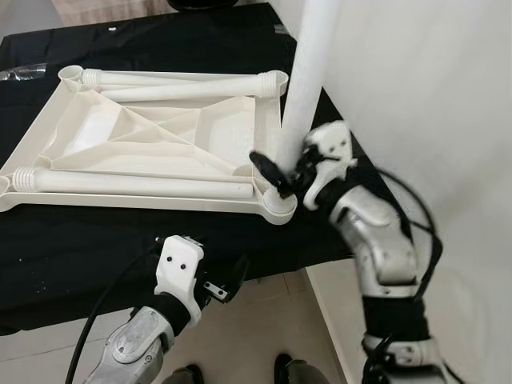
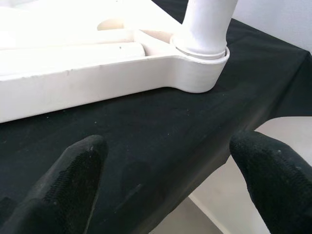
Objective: Building children table
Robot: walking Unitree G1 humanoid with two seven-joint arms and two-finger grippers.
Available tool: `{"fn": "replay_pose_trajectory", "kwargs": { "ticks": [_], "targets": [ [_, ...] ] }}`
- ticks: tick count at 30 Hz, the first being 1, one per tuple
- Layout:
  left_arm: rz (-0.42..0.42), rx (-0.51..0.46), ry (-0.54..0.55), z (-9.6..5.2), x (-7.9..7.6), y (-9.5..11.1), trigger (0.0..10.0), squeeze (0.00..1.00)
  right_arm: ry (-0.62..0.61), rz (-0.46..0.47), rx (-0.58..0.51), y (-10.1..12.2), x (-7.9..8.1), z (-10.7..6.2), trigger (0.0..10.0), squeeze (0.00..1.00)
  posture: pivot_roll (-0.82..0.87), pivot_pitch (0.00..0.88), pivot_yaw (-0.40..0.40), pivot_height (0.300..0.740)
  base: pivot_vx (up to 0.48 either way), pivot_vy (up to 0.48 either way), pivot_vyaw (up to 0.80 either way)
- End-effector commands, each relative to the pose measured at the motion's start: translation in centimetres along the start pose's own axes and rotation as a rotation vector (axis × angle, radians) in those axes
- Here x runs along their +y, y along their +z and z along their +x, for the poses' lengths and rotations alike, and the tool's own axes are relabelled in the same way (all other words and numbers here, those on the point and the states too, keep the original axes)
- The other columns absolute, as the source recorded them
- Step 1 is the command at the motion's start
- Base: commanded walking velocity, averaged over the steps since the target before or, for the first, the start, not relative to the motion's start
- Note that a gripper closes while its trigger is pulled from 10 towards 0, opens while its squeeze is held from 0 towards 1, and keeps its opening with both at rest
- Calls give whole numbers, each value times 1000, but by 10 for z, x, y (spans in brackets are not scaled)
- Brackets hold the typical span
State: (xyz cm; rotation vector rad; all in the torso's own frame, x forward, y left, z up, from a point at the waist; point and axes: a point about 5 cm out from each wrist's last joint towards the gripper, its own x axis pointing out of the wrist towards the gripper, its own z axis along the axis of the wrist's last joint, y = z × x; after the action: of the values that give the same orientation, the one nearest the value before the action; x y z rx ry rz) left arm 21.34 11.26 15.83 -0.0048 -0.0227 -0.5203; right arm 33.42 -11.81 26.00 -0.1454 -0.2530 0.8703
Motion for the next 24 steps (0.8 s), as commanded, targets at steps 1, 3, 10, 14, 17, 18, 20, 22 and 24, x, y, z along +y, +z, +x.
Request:
{"fn": "replay_pose_trajectory", "kwargs": {
  "ticks": [1,3,10,14,17,18,20,22,24],
  "targets": [
    [-5,14,2,-3,-1,-3,10000,0,129,-10,-17,0,1,-1,10000,655,48,252,-44,740,0,0,0],
    [-5,15,1,-4,-1,-3,10000,0,200,-25,4,1,-1,-3,10000,0,52,255,-42,740,0,0,0],
    [-7,25,-4,-9,-3,-3,10000,0,469,-57,79,13,-24,-7,10000,0,81,264,-38,740,0,0,0],
    [-4,33,-1,-11,-3,-3,10000,0,501,-29,39,24,-39,2,10000,0,88,269,-34,740,0,0,0],
    [-3,36,0,-13,-3,-4,10000,0,568,15,29,25,-37,4,0,0,94,271,-36,740,0,0,0],
    [-2,38,2,-14,-3,-4,10000,0,609,33,25,25,-37,4,0,0,102,277,-36,740,0,0,0],
    [-2,39,3,-14,-4,-3,10000,0,636,34,34,24,-38,2,0,0,102,279,-36,740,0,0,0],
    [-2,39,3,-15,-5,-3,10000,0,653,40,38,24,-39,0,0,0,99,279,-36,740,0,0,0],
    [-3,40,4,-15,-5,-3,10000,0,662,48,34,25,-41,-1,0,0,91,280,-36,740,0,0,0]
  ]
}}
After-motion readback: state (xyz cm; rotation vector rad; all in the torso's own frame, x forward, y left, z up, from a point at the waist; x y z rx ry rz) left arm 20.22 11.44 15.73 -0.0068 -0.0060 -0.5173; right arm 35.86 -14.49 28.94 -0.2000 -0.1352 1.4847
